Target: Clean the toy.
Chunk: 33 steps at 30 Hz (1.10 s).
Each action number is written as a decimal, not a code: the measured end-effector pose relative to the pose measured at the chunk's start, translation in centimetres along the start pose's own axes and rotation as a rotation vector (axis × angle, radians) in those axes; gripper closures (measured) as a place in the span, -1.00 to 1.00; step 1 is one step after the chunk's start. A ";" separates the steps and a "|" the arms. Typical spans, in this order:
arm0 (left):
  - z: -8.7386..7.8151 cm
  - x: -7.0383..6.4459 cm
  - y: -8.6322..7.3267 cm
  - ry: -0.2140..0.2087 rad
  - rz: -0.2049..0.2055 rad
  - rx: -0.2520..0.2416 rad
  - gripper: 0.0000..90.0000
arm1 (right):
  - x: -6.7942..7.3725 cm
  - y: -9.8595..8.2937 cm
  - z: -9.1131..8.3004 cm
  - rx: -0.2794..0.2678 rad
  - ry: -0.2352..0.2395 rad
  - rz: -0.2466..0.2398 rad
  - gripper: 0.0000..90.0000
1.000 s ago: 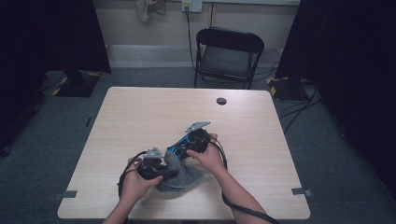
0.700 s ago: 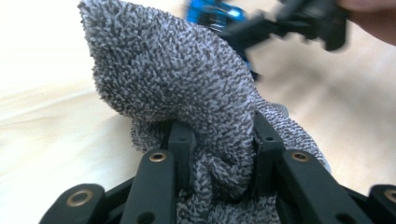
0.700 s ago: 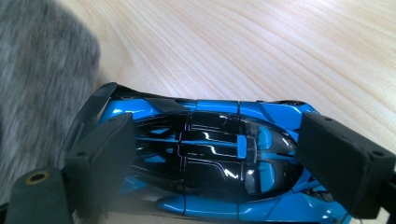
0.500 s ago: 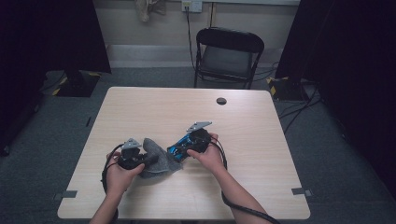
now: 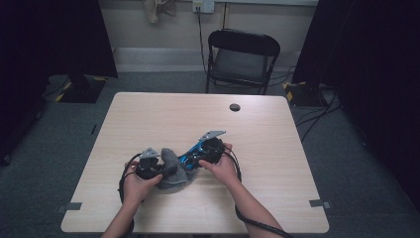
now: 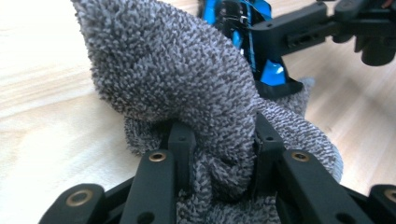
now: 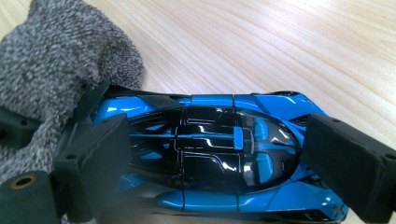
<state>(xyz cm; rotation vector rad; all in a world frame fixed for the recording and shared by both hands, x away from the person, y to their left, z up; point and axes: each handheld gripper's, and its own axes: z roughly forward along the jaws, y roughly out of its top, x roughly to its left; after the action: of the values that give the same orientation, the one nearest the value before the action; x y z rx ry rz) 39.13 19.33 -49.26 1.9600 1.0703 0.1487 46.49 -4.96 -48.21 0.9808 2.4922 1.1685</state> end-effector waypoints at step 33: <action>2.0 -4.5 -0.1 -0.169 0.061 0.073 0.55 | 0.1 -0.1 0.0 -0.007 -0.001 0.003 -0.83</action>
<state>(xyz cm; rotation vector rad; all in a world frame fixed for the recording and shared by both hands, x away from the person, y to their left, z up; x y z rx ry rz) 37.21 14.76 -49.32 2.0315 0.9180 -0.0236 46.38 -4.97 -48.27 0.9834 2.4857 1.1762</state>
